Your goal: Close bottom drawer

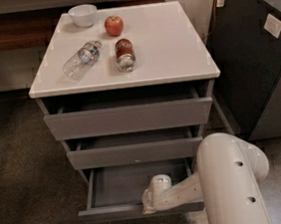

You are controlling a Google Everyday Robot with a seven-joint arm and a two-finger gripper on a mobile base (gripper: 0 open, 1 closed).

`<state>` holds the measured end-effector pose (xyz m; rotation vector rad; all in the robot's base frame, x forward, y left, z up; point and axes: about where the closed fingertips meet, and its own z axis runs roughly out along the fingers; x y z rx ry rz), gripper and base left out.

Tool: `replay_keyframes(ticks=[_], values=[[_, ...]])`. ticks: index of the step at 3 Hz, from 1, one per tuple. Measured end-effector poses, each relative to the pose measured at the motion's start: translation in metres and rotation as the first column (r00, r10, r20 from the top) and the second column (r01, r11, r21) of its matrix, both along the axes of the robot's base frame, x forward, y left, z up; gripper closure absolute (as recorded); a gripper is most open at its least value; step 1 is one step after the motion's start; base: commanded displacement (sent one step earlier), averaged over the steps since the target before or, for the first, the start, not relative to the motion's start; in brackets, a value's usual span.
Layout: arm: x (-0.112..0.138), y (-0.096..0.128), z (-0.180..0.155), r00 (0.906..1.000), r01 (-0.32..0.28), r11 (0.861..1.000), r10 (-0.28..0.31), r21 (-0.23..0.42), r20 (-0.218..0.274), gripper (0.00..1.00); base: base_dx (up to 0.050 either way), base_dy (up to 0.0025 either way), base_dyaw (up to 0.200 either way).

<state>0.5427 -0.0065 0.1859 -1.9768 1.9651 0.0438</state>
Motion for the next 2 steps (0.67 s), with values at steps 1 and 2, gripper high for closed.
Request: replay_keyframes(ticks=[1,2], values=[[0.0168,-0.0083,0.0011,0.9996,0.007,1.000,-0.007,-0.023,0.027,1.00,0.000,0.00000,0.000],[0.0200,-0.0088,0.0013,0.9995,0.009,1.000,-0.008,-0.026,0.031,1.00,0.000,0.00000,0.000]])
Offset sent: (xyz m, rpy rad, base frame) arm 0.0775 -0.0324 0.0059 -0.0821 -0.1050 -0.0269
